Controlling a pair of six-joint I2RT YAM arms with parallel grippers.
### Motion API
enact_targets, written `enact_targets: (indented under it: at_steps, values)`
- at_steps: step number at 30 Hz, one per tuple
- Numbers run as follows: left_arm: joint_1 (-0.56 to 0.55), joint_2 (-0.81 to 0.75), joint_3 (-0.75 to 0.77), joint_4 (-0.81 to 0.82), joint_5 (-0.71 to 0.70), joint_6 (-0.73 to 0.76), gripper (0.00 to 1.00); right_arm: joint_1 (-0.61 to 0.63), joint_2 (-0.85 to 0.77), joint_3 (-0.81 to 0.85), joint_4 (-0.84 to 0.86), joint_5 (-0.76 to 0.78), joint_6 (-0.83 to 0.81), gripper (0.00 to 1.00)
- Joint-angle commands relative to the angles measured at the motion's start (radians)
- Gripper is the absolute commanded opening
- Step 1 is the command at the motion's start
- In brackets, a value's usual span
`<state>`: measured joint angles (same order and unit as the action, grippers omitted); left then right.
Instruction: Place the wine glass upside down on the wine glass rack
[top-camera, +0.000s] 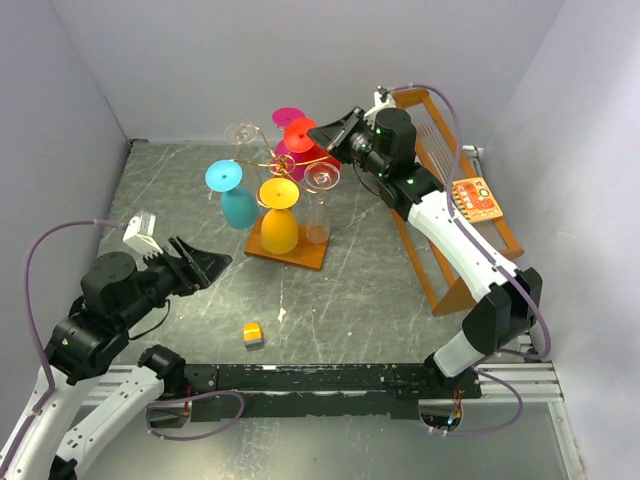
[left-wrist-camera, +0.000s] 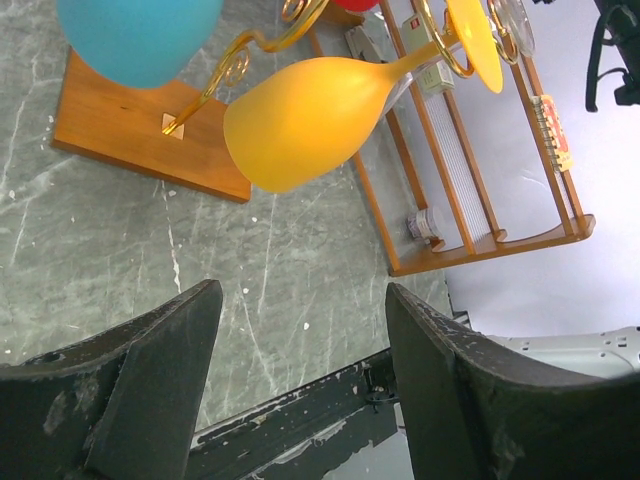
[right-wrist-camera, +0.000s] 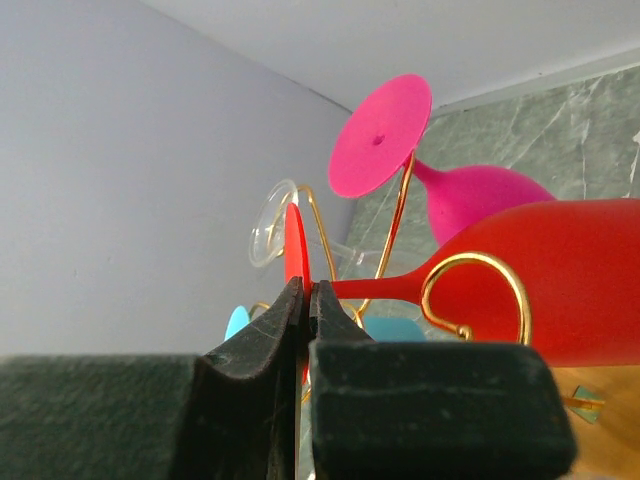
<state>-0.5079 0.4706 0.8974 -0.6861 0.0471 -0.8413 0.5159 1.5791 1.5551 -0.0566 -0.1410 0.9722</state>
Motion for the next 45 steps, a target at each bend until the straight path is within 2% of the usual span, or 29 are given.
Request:
enact_targets:
  at_steps: [1,13,45]
  values:
    - [-0.004,-0.008,0.023,-0.003,-0.033,0.007,0.77,-0.007,-0.078,-0.036,0.033,-0.007,0.033,0.0]
    - [-0.004,-0.002,0.029,-0.012,-0.049,0.013,0.76,-0.008,-0.16,-0.109,0.01,0.058,0.042,0.0]
    - [-0.004,-0.006,0.02,-0.015,-0.052,0.004,0.76,-0.008,-0.19,-0.133,-0.053,0.277,0.05,0.0]
